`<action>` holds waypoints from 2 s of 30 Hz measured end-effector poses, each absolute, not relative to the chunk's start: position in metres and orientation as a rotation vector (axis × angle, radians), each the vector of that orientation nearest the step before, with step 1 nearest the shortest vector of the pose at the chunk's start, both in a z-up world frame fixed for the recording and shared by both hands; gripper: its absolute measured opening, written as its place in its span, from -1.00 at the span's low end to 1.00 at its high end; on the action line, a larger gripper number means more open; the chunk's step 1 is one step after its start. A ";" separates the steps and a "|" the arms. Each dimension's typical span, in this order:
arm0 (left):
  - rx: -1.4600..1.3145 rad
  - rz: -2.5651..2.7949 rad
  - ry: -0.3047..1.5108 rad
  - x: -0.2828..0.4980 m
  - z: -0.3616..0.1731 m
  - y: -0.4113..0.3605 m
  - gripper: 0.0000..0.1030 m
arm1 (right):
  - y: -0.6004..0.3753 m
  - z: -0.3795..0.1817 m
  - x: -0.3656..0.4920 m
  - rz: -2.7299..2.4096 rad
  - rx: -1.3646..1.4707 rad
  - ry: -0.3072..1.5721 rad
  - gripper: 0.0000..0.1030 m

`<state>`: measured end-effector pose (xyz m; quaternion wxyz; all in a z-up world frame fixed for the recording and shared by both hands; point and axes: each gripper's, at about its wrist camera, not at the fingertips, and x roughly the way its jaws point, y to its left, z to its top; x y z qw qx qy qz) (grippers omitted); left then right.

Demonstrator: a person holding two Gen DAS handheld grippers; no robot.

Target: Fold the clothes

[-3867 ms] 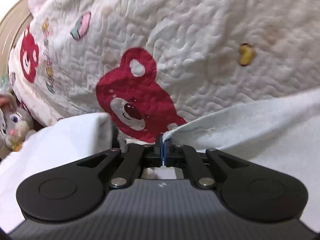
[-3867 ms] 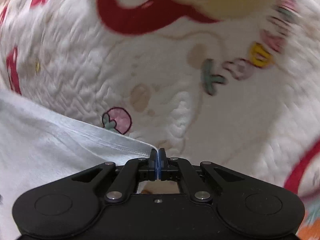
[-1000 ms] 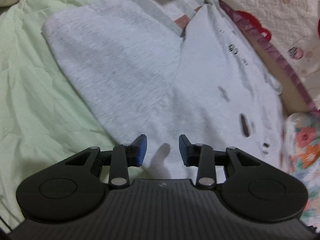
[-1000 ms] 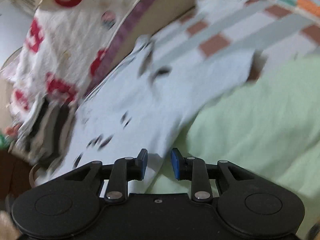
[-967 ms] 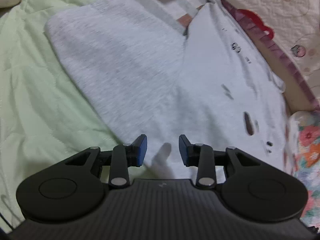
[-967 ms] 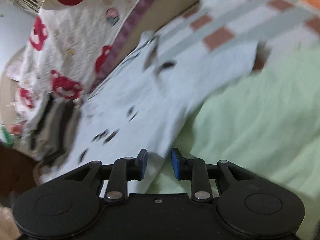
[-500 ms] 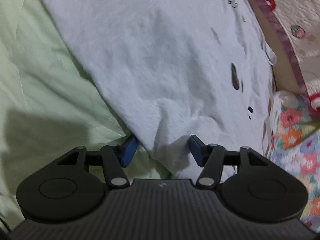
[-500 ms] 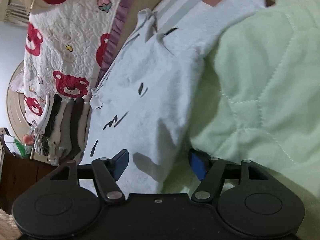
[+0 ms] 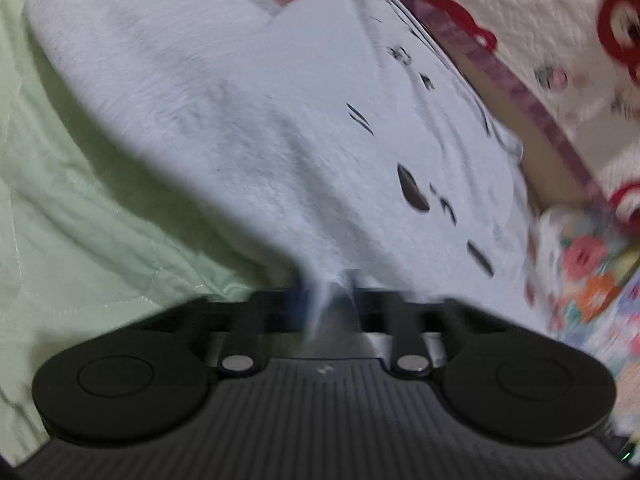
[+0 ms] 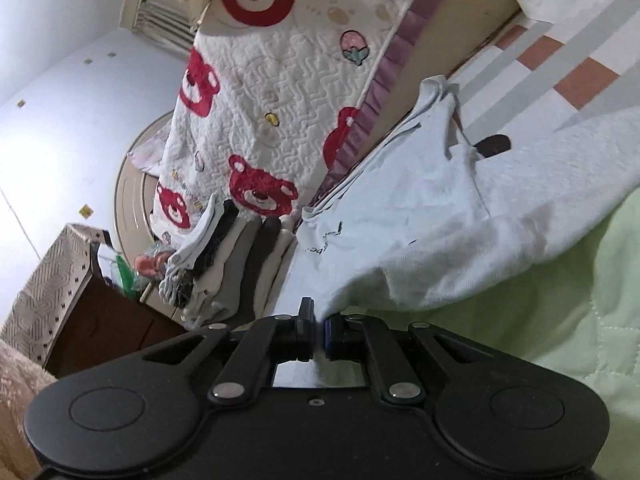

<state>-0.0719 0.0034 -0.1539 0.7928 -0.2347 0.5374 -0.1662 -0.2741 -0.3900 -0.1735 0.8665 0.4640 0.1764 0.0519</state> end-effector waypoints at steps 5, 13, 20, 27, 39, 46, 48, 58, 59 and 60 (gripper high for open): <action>-0.467 -0.364 1.135 -0.069 -0.150 0.001 -0.88 | -0.386 -0.182 -0.271 0.087 0.949 0.436 -0.85; -0.471 -0.324 1.196 -0.070 -0.162 -0.002 -0.10 | -0.383 -0.193 -0.268 0.067 0.929 0.497 -0.85; -0.548 -0.314 1.251 -0.064 -0.170 -0.004 0.01 | -0.390 -0.196 -0.265 0.044 0.959 0.490 -0.84; -0.368 -0.270 1.045 -0.065 -0.142 -0.012 -0.92 | -0.399 -0.191 -0.263 -0.003 0.914 0.499 -0.73; -0.369 -0.306 1.038 -0.061 -0.141 -0.008 -0.87 | -0.479 -0.211 -0.277 -0.271 1.096 0.477 -0.12; -0.237 -0.343 1.006 -0.052 -0.137 -0.018 -0.92 | -0.492 -0.224 -0.249 -0.337 1.142 0.504 -0.53; -0.213 -0.388 0.957 -0.061 -0.110 -0.015 -0.93 | -0.487 -0.205 -0.247 -0.300 1.030 0.462 -0.91; -0.229 -0.382 0.974 -0.096 -0.079 0.030 -0.93 | -0.432 -0.107 -0.314 -0.144 0.556 0.479 -0.93; -0.201 -0.361 0.995 -0.095 -0.089 0.029 -0.93 | -0.432 -0.121 -0.315 -0.157 0.587 0.535 -0.93; -0.174 -0.339 1.016 -0.094 -0.099 0.028 -0.93 | -0.433 -0.136 -0.317 -0.170 0.622 0.591 -0.93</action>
